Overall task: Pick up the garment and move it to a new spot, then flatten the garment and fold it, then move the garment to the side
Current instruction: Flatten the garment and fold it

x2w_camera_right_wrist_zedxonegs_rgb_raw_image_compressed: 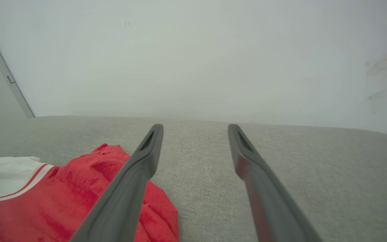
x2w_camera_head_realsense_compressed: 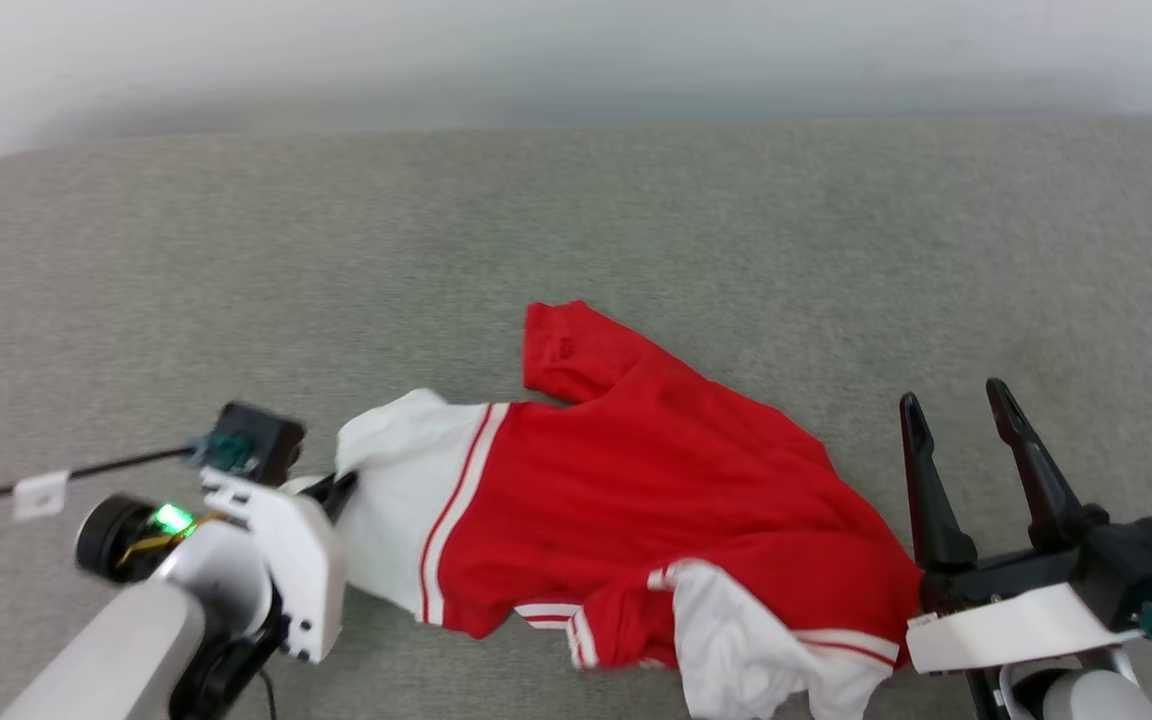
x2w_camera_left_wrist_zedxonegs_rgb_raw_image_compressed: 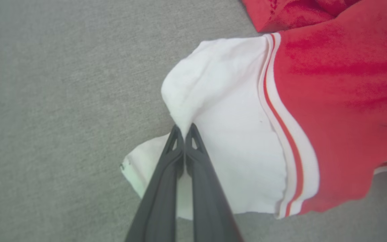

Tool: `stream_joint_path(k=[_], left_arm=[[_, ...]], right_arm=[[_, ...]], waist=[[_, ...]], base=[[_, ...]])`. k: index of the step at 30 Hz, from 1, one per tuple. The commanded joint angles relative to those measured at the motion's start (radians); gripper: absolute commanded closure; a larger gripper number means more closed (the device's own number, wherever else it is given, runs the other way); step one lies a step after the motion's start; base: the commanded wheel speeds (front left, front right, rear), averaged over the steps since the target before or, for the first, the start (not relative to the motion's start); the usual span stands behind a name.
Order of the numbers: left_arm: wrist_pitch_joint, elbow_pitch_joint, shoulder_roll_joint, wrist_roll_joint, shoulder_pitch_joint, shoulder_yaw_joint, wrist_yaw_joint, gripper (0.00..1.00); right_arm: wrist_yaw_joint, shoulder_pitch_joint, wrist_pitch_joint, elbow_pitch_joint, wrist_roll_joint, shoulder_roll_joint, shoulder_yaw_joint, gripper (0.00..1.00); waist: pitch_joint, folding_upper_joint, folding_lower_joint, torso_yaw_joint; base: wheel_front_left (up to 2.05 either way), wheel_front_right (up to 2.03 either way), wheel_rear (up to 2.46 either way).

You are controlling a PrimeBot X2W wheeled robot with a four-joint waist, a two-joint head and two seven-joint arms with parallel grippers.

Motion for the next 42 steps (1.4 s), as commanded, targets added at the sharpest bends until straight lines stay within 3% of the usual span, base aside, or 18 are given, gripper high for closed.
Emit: stream_joint_path(k=[1, 8, 14, 15, 16, 21, 24, 27, 32, 37, 42], left_arm=[[-0.032, -0.023, 0.016, -0.016, 0.064, 0.024, 0.029, 1.0], [-0.124, -0.108, 0.039, -0.07, 0.274, 0.088, 0.128, 1.0], [-0.185, -0.143, 0.025, -0.067, 0.355, 0.081, 0.144, 1.0], [-0.198, -0.149, 0.019, -0.059, 0.353, 0.073, 0.136, 0.15], [-0.211, -0.151, 0.01, -0.057, 0.347, 0.072, 0.135, 0.0], [-0.257, -0.165, -0.005, -0.02, 0.306, 0.059, 0.119, 0.0], [-0.306, -0.211, -0.025, 0.004, 0.257, 0.053, 0.089, 0.0], [-0.287, -0.273, -0.029, 0.01, 0.181, 0.039, 0.048, 0.0], [-0.143, -0.326, -0.043, 0.005, 0.01, -0.013, -0.026, 0.0], [0.033, -0.289, -0.073, -0.026, -0.183, -0.089, -0.115, 0.0], [0.221, -0.209, -0.084, -0.081, -0.355, -0.167, -0.147, 0.0]], right_arm=[[-0.001, 0.019, -0.002, 0.003, -0.003, 0.0, -0.008, 0.0], [-0.001, 0.038, -0.002, 0.004, -0.022, 0.001, -0.019, 0.0], [-0.001, 0.04, -0.002, 0.012, -0.023, 0.001, -0.019, 0.0], [-0.001, 0.037, -0.002, 0.012, -0.021, 0.0, -0.021, 0.0], [-0.001, 0.034, -0.002, 0.011, -0.02, 0.001, -0.024, 0.0], [-0.001, 0.027, -0.002, 0.005, -0.027, 0.0, -0.028, 0.0], [-0.001, 0.026, -0.002, -0.001, -0.027, 0.0, -0.042, 0.0], [-0.001, 0.023, -0.002, -0.009, -0.029, 0.001, -0.058, 0.0], [-0.001, 0.004, -0.002, -0.019, -0.03, 0.001, -0.07, 0.0], [-0.001, -0.017, -0.002, -0.028, -0.016, 0.001, -0.068, 0.0], [-0.001, -0.031, -0.002, -0.033, 0.008, 0.001, -0.072, 0.0]], waist=[[-0.043, -0.0001, -0.0001, 0.049], [-0.081, -0.0001, -0.0001, 0.112], [-0.101, -0.0001, -0.0001, 0.139], [-0.102, -0.0001, -0.0001, 0.14], [-0.104, -0.0001, -0.0001, 0.14], [-0.112, -0.0001, -0.0001, 0.128], [-0.115, -0.0001, -0.0001, 0.111], [-0.11, -0.0001, -0.0001, 0.092], [-0.083, -0.0001, -0.0001, 0.035], [-0.028, -0.0001, -0.0001, -0.042], [0.04, -0.0001, -0.0001, -0.123]], base=[[0.0, 0.0, 0.0], [0.0, 0.0, 0.0], [0.0, 0.0, 0.0], [0.0, 0.0, 0.0], [0.0, 0.0, 0.0], [0.0, 0.0, 0.0], [0.0, 0.0, 0.0], [0.0, 0.0, 0.0], [0.0, 0.0, 0.0], [0.0, 0.0, 0.0], [0.0, 0.0, 0.0]])
